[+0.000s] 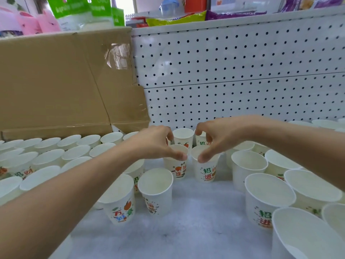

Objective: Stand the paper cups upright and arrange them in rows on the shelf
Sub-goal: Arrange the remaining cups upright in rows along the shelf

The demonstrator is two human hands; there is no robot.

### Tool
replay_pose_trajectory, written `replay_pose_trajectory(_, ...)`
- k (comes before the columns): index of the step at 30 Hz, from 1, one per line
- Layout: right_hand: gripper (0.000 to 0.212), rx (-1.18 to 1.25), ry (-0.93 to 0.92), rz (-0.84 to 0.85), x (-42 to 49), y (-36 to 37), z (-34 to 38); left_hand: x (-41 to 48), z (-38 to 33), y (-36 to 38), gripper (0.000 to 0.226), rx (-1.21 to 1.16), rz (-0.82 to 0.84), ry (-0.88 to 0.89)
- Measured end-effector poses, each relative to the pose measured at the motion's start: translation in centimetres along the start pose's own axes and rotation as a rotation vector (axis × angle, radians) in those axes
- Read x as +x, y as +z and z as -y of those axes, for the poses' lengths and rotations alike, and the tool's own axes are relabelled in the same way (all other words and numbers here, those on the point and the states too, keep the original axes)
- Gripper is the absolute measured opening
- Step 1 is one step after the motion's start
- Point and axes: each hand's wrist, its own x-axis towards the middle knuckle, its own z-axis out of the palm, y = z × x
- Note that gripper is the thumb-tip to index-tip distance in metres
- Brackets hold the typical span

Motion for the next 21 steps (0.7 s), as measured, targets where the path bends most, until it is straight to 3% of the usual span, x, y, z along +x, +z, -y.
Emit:
replay_pose_trajectory(8,0.073,-0.007,0.093,-0.058,0.9,0.7,-1.1,1.3,-0.4,0.5,0.064,-0.133,-0.022,0.033)
replay_pose_trajectory(21,0.070,-0.046,0.095,-0.122,1.7,1.3,-2.0,2.1,-0.7,0.9,0.063,-0.226,-0.012,0.056)
